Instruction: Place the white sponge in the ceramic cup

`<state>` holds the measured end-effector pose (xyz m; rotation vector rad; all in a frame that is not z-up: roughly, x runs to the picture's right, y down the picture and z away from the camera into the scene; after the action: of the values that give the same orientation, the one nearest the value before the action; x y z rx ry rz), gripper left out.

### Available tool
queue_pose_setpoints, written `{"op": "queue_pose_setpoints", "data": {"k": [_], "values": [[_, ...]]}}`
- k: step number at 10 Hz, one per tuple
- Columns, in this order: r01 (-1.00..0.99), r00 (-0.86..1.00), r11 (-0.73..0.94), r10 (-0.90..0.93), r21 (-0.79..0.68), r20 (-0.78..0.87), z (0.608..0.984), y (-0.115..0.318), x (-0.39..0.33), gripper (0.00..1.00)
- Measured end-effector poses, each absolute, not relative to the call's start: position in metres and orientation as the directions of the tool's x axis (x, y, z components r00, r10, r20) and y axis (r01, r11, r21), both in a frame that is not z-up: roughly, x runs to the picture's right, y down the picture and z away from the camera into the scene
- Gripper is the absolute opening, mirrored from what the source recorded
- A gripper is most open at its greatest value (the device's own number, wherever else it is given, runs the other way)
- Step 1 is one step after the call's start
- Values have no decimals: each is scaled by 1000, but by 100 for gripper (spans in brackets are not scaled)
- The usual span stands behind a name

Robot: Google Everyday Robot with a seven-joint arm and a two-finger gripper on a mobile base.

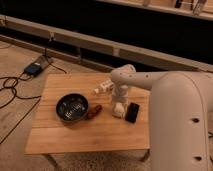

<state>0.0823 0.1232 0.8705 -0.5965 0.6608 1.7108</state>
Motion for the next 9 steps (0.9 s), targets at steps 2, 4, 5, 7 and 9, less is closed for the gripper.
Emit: {"op": "queue_pose_setpoints", "data": {"k": [2, 4, 5, 7, 9], "values": [[-973, -224, -192, 686, 125, -693, 876, 123, 86, 65], [-972, -230, -194, 681, 131, -695, 881, 124, 90, 65], [-972, -233, -196, 679, 134, -697, 883, 125, 92, 65], [-970, -238, -200, 675, 138, -699, 887, 126, 95, 65], [-969, -241, -202, 670, 140, -702, 890, 128, 97, 65]]}}
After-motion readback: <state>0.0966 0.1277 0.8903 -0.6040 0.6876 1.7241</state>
